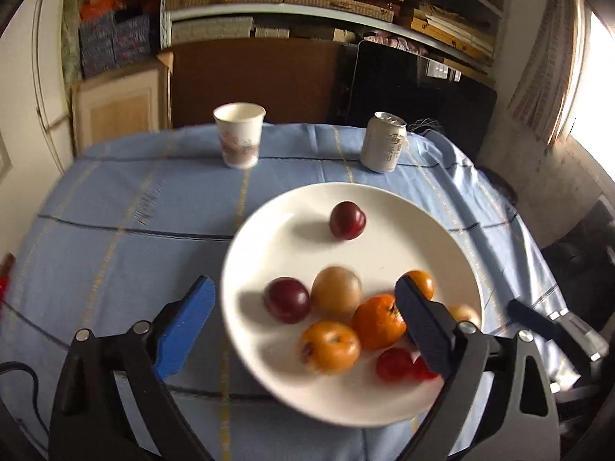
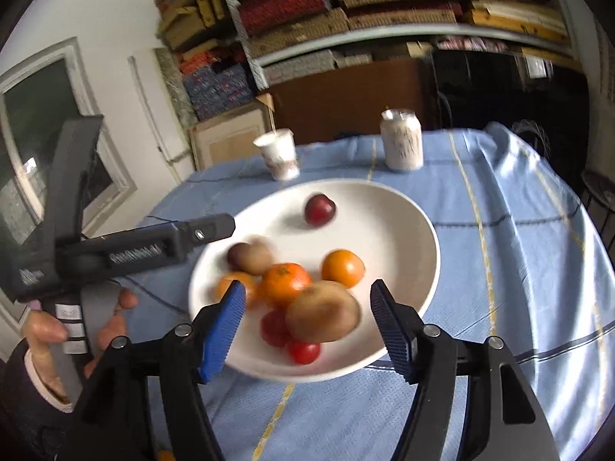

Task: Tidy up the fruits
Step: 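Carry both fruits onto the white plate and open both tools, then move both open tools back over the fruit pile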

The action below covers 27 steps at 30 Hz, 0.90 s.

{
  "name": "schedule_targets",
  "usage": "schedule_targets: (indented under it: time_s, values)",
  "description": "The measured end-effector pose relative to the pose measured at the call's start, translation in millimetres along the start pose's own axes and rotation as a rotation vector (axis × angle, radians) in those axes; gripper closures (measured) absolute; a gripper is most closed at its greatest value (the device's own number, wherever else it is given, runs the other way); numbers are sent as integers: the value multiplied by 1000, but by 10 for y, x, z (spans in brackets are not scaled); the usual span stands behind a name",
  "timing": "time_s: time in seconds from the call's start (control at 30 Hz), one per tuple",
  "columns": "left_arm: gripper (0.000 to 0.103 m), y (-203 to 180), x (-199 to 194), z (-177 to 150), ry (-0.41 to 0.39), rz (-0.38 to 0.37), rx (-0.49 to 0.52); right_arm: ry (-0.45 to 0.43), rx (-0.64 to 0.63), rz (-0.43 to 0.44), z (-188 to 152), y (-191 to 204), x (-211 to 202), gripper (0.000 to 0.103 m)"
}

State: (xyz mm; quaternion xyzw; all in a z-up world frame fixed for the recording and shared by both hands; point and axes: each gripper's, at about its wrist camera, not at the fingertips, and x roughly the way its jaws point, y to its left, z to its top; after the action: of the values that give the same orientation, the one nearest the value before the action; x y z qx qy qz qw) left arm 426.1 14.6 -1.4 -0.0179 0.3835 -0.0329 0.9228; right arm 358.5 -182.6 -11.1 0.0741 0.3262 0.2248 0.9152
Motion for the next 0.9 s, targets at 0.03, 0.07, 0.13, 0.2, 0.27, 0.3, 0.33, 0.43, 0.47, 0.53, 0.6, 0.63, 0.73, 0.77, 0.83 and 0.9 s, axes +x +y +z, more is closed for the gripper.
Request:
schedule_targets:
  time_s: [0.03,0.07,0.13,0.2,0.27,0.3,0.33,0.43,0.47,0.53,0.6,0.63,0.73,0.77,0.83,0.9]
  values:
    - [9,-21,-91,-39,-12,20,22,-9,-2,3,-12,25,-81,31]
    - [8,-53,-203,-98,-25,43,49,-20,-9,10,-36,62,-183,29]
    - [8,-89,-389,-197,-44,60,82,-45,-33,12,-124,171,-427,28]
    - [7,-108,-597,-334,-64,79,95,-77,-45,13,-216,244,-622,26]
    - [5,-114,-792,-528,-77,89,88,-124,-55,15,-344,328,-838,18]
    - [5,-108,-865,-617,-78,86,85,-144,-58,12,-429,365,-946,18]
    - [5,-105,-940,-715,-75,81,83,-150,-56,12,-499,392,-1021,17]
    - [5,-57,-1174,-1033,-62,58,83,-135,-37,31,-721,436,-1210,16]
    - [5,-18,-1273,-1162,-70,41,74,-127,-30,25,-815,452,-1272,15]
    - [5,64,-1421,-1368,-92,12,59,-110,-25,4,-1036,477,-1386,14]
    - [5,145,-1538,-1547,-125,27,34,-86,-24,-29,-1293,485,-1471,14]
    - [5,187,-1579,-1617,-139,33,12,-71,-19,-41,-1405,487,-1492,14]
    - [5,265,-1609,-1794,-139,15,-39,3,23,-57,-1654,441,-1476,14]
    - [5,267,-1600,-1822,-125,21,-31,21,32,-54,-1716,440,-1473,14]
    - [5,237,-1608,-1869,-130,43,-8,49,37,-52,-1807,459,-1442,14]
    - [5,211,-1622,-1907,-136,77,1,59,7,-70,-1858,535,-1418,15]
